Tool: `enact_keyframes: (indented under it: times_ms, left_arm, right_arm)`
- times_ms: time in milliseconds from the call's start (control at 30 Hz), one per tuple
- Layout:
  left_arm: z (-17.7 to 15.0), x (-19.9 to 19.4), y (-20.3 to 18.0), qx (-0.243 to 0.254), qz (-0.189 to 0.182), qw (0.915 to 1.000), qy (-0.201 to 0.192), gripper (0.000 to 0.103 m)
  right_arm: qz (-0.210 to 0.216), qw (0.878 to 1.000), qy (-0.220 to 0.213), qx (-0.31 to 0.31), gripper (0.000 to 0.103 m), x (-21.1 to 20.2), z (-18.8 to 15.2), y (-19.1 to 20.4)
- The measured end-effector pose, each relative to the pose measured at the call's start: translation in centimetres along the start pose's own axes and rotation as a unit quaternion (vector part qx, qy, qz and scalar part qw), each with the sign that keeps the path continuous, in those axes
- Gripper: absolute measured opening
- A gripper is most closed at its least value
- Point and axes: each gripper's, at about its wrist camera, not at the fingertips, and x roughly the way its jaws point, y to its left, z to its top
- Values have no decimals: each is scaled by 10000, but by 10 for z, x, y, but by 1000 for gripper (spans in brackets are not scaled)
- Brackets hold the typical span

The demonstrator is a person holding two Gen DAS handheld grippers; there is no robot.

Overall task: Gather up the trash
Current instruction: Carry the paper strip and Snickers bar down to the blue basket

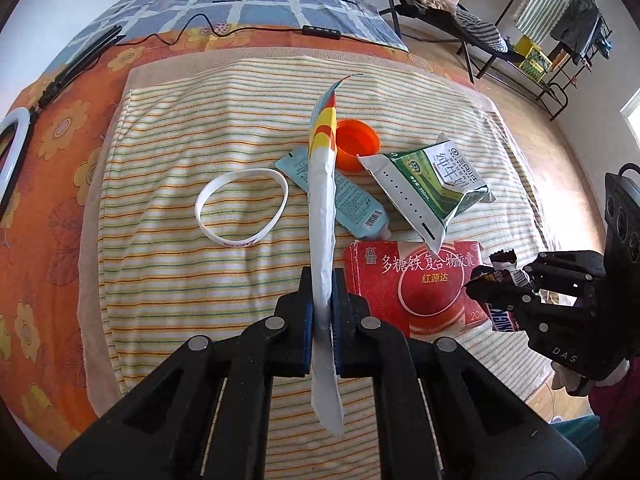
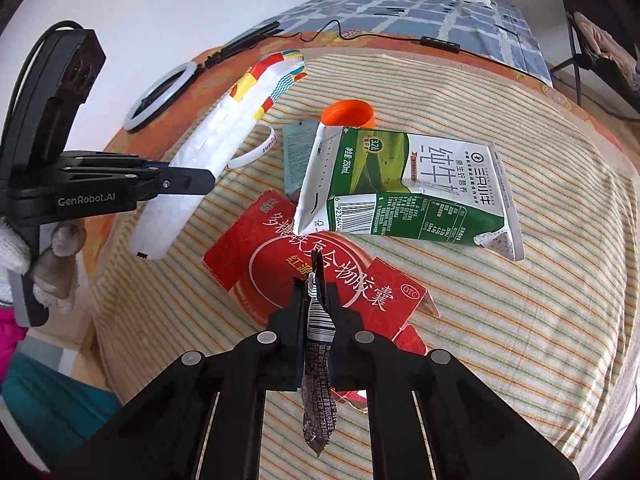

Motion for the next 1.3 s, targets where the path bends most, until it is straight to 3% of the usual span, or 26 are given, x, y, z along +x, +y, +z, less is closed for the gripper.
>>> enact_keyframes:
  times_ms: [333, 633, 933, 1300]
  left_arm:
    - [-33, -42, -10, -26, -91, 9998, -150, 5]
    - [-84, -88, -30, 46, -176, 9992, -348, 5]
    - [-153, -120, -51, 116, -347, 9986, -370, 5]
    - [-227, -127, -72, 178, -526, 9983, -192, 5]
  right_arm:
    - [-48, 9994, -328, 47, 7, -41, -14, 15]
    - [-23, 9983, -567, 119, 7, -85, -42, 35]
    - [146, 9959, -792, 401, 7, -124, -93, 53]
    - [231, 9960, -736, 452, 7, -135, -158, 87]
